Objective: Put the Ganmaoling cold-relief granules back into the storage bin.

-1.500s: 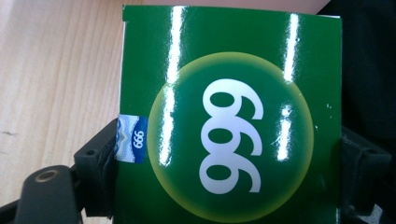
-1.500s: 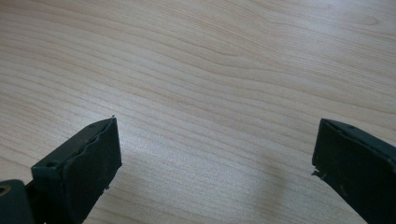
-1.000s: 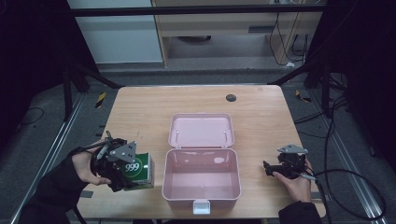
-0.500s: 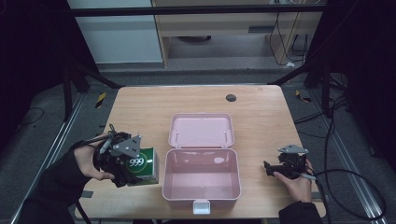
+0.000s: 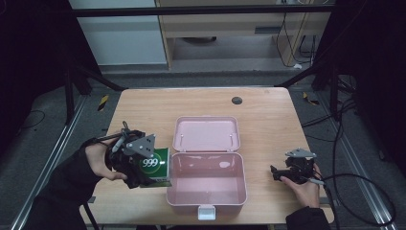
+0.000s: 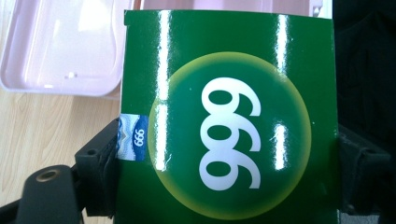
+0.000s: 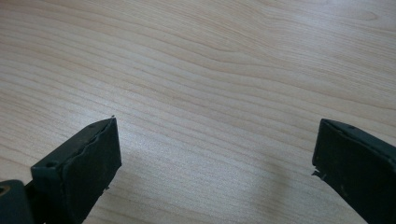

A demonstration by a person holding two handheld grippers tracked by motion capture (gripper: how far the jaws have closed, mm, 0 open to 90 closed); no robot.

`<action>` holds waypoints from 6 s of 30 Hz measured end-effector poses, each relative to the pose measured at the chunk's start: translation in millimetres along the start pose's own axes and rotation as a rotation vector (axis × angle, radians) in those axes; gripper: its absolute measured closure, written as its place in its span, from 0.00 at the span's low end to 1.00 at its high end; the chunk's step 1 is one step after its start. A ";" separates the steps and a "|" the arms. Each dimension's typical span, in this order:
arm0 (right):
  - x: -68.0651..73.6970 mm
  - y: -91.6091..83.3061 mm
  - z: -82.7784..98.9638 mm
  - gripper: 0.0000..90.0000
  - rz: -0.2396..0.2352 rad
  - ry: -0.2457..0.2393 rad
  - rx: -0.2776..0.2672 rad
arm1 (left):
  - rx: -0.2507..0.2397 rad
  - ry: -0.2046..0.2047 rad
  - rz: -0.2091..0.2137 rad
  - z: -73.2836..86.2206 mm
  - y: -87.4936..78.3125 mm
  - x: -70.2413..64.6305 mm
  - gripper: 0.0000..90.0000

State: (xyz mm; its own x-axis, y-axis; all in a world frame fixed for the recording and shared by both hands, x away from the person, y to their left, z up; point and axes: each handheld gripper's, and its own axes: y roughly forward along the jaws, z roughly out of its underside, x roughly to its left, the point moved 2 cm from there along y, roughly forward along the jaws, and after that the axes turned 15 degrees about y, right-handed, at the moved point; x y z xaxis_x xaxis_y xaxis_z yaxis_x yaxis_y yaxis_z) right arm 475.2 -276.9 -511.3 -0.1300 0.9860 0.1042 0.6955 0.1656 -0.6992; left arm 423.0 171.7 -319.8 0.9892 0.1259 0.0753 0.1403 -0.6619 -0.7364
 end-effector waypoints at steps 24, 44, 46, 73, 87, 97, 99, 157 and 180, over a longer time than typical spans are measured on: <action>-1.0 -0.2 0.3 0.02 0.000 -0.004 0.002 | -0.033 0.032 0.034 -32.5 41.1 6.8 0.16; -0.1 1.0 1.1 0.02 0.002 -0.005 0.013 | -0.025 0.047 0.070 -35.0 72.4 4.0 0.16; -0.2 1.1 1.1 0.02 0.002 -0.005 0.013 | -0.016 0.051 0.069 -33.0 74.9 4.4 0.16; 0.7 3.6 2.3 0.02 0.003 -0.020 0.027 | -0.018 -0.039 0.065 -1.9 114.4 0.1 0.16; 0.6 4.3 2.5 0.01 0.002 -0.022 0.030 | -0.041 -0.088 0.069 9.3 130.4 -4.1 0.16; 1.0 4.8 2.8 0.01 0.003 -0.019 0.033 | -0.065 -0.120 0.059 14.2 137.1 -5.6 0.16; 0.9 4.7 2.8 0.01 0.005 -0.021 0.035 | -0.065 -0.115 0.058 14.9 137.6 -5.4 0.16; -1.0 -0.1 0.9 0.01 0.020 -0.001 0.006 | -0.436 -0.333 -0.245 73.0 34.9 11.6 0.32; -1.0 -1.4 1.7 0.02 0.030 -0.002 -0.012 | -0.269 -0.547 -0.519 176.4 67.6 57.6 0.29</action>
State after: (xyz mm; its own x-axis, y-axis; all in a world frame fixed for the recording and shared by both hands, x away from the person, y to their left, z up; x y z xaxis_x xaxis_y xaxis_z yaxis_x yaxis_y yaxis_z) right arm 473.2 -278.2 -511.7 -0.1106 0.9905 0.0815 0.7077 0.1360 -0.6933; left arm 481.9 264.6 -483.8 0.6435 0.7649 -0.0278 0.6513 -0.5663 -0.5051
